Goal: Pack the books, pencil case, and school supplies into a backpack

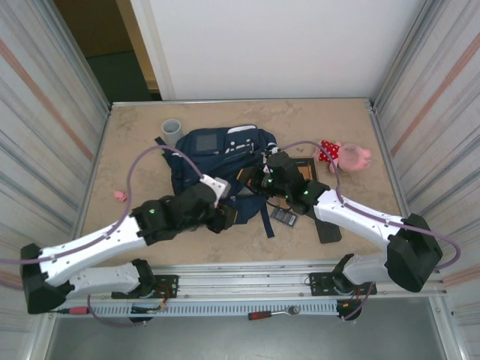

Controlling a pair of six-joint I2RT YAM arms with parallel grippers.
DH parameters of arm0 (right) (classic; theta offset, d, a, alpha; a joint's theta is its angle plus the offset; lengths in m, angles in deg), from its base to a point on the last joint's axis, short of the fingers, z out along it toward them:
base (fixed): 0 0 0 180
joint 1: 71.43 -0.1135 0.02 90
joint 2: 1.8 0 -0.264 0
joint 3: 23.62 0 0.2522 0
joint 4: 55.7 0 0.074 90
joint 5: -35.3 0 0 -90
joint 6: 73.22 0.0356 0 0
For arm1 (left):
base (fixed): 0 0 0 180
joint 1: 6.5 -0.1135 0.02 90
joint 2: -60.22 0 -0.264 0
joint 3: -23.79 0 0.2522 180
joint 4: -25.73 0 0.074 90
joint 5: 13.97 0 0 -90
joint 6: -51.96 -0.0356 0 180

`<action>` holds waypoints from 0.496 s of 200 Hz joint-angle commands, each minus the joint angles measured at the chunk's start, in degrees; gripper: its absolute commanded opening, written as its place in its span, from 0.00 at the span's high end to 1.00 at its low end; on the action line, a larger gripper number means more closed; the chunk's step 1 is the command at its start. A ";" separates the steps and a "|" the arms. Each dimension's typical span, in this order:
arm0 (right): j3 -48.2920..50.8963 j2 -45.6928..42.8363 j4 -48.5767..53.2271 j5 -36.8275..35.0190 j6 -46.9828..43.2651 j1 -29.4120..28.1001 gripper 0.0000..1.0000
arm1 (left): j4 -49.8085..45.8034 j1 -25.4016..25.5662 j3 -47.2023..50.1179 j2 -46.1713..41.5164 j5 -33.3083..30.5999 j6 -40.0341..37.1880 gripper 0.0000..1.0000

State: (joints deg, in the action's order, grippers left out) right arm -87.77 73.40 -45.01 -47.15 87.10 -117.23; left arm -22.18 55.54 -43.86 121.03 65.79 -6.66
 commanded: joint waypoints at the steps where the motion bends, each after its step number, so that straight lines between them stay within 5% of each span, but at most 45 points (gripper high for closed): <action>1: -2.70 -0.70 -3.12 0.40 1.74 -0.74 1.00 | -5.66 1.15 -4.02 3.88 -10.65 9.24 0.53; 99: -3.91 -0.05 -4.68 3.04 2.51 -1.56 1.00 | 1.52 1.15 -3.90 10.08 -14.46 14.11 0.54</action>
State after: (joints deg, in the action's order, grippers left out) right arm -87.88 73.47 -44.88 -45.99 88.39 -117.98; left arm -23.65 56.52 -47.07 128.86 53.29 6.26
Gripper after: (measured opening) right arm 0.063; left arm 0.457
